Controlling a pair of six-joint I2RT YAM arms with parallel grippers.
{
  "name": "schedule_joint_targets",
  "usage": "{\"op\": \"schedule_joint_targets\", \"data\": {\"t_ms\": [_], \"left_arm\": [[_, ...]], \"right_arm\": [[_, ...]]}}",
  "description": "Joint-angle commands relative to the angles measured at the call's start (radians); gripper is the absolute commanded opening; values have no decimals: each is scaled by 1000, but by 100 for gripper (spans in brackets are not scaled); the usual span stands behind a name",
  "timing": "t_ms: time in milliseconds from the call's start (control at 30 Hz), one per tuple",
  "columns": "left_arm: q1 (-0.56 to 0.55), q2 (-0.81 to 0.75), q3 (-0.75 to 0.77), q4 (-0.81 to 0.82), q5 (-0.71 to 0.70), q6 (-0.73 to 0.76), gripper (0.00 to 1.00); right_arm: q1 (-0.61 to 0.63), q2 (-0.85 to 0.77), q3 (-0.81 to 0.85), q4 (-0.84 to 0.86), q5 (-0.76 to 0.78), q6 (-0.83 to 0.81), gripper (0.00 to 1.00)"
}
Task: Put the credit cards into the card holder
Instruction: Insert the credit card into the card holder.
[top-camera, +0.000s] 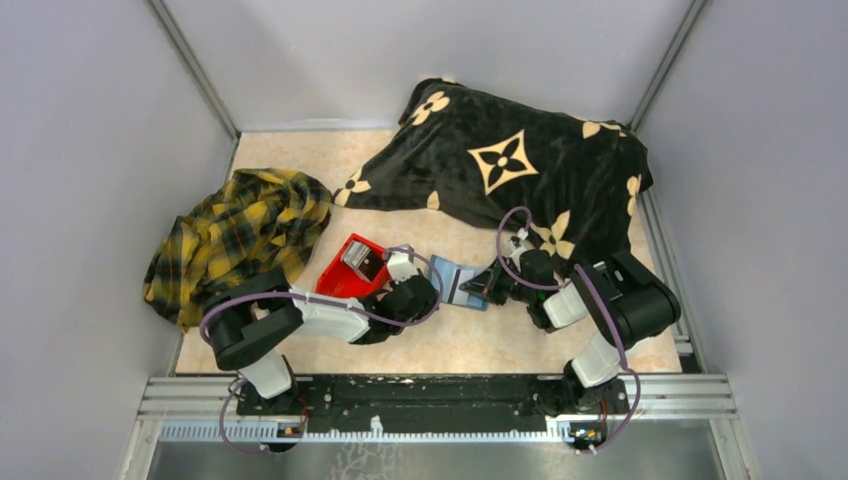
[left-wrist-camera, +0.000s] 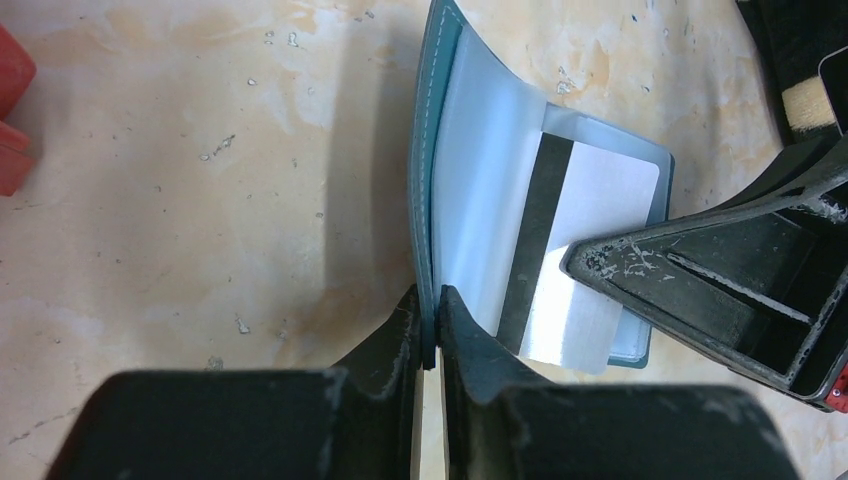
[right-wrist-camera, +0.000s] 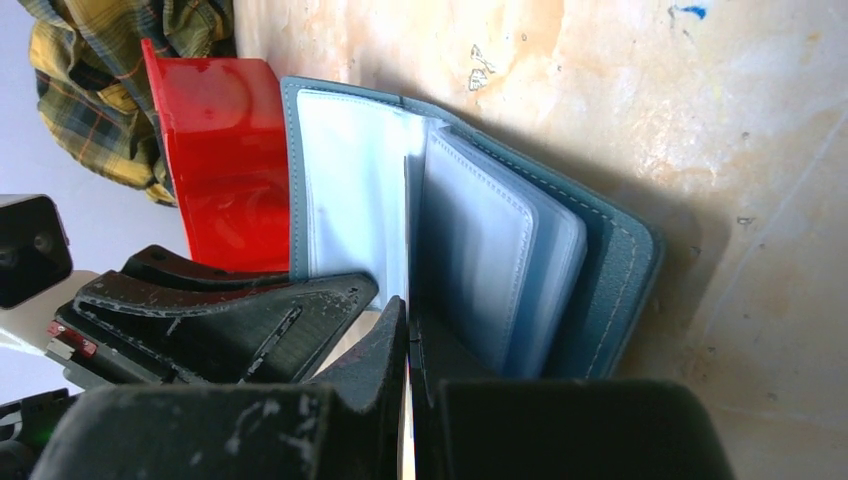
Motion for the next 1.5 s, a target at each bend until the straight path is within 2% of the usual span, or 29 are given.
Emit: {"op": "schedule_joint_targets", "data": {"t_ms": [0,367,700,1467], "left_arm": [[10,66,-24,-181,22,-10,14],[15,91,-20,-190,46,-20,11],[17,93,-30,-198,61,-29,10],[22,93,-50,-161,150,28,11]], "right_arm": [[-20,49,10,115,-12,19,0],[-34,134,-17,305,-63,101,0],[-41,70,-17,236,-54,75,0],[-41,99,64,151,-43,14,0]]}}
